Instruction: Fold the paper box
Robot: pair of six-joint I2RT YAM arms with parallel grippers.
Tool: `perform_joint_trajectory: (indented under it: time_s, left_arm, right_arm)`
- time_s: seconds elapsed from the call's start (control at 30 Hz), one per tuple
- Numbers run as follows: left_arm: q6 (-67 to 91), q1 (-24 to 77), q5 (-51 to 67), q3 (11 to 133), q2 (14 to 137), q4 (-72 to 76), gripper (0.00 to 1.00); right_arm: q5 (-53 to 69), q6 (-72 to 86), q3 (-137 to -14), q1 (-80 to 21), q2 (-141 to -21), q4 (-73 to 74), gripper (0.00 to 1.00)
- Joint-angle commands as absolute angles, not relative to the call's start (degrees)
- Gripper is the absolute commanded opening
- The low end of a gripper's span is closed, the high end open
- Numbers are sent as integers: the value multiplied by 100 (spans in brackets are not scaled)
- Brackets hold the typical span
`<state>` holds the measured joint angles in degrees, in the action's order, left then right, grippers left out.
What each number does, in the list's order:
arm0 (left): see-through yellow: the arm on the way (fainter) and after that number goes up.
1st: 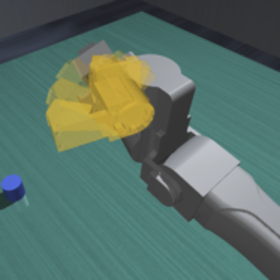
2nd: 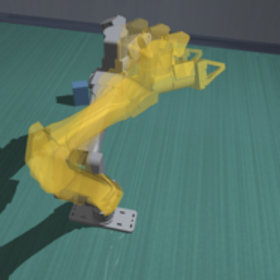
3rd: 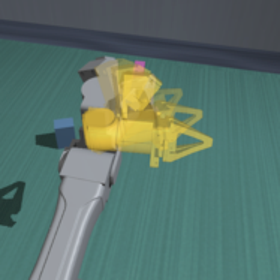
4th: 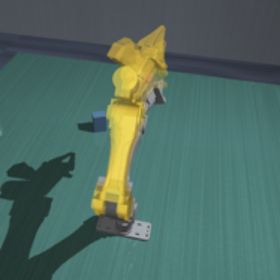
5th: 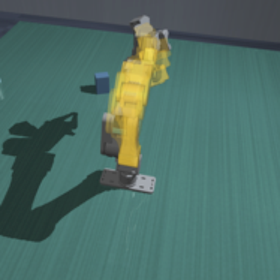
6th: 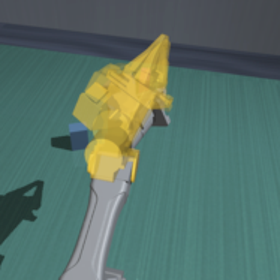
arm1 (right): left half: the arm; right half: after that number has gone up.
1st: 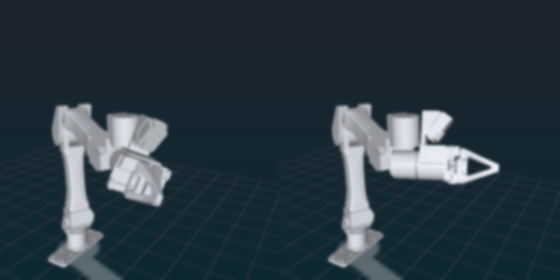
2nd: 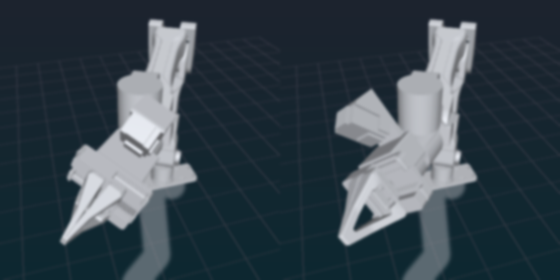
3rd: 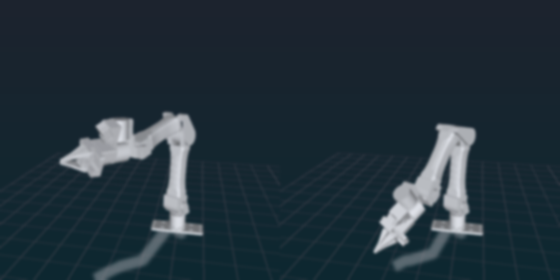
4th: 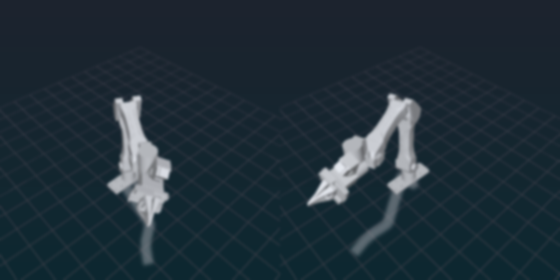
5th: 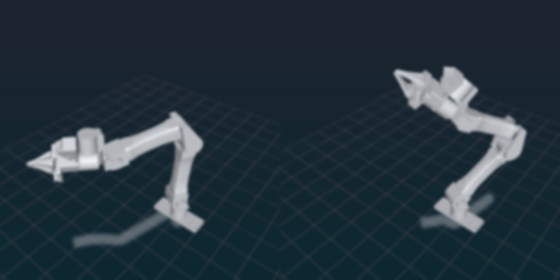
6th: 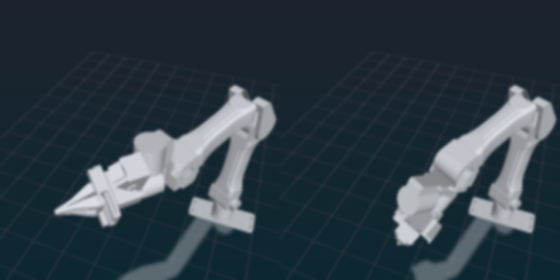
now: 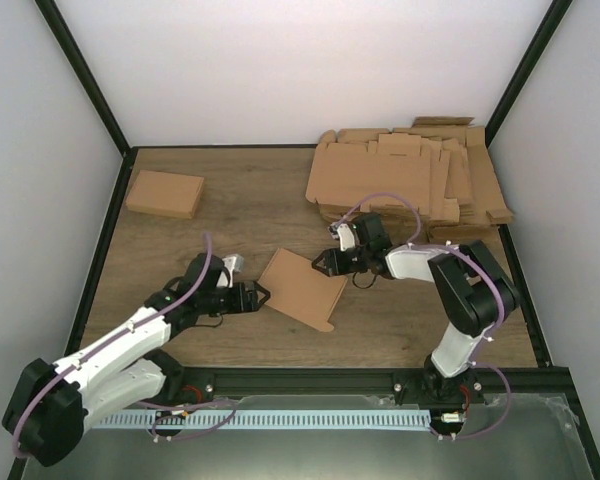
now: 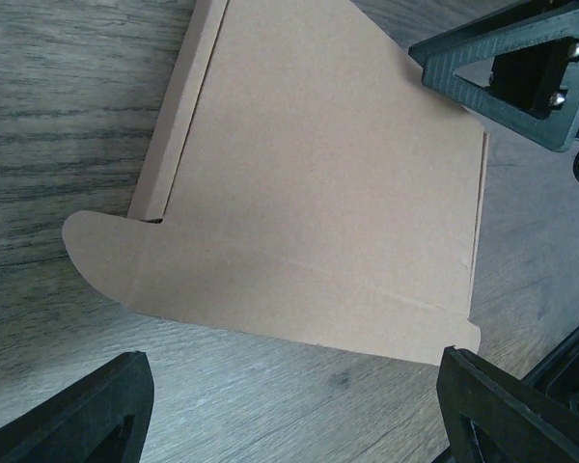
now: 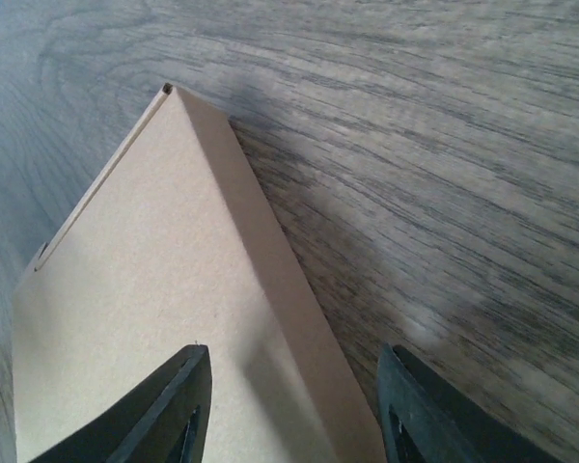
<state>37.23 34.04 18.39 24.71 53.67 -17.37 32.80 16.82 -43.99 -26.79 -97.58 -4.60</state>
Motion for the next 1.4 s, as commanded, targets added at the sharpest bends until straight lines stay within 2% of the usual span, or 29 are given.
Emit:
perform_joint_trajectory:
  time_s: [0.0,0.47,0.7,0.87,0.93,1.07,1.2,1.37]
  left_arm:
    - [3624,3410,1751,2742,5505,-1796,83]
    - [3668,3398,1639,3141,5644,-1898,82]
    - [3825,3241,1576,3431,5378,-1834,82]
    - [3829,3208,1763,3476,5503,-1683,82]
    - [3847,3208,1909,3394,5673,-1562,78]
    - [3968,3207,2060,3022,5844,-1160,63]
    - [4121,3208,1987,2936,5786,-1045,60]
    - [4093,3208,2018,2942,5833,-1127,51]
  right_arm:
    - [3487,1546,-4656,-2613,-9973,-704,45]
    - [4288,1961,-4537,-2105,-10538,-1059,23]
    - [4691,2580,-4406,-1488,-10865,-1566,19]
    - [4711,2587,-4587,-1451,-10998,-1526,19]
    - [4708,2556,-4618,-1450,-11035,-1491,19]
    - [4725,2525,-4630,-1453,-11058,-1487,19]
    - [4708,2465,-4629,-1456,-10973,-1440,20]
    - [4805,2289,-4449,-1455,-10571,-1571,30]
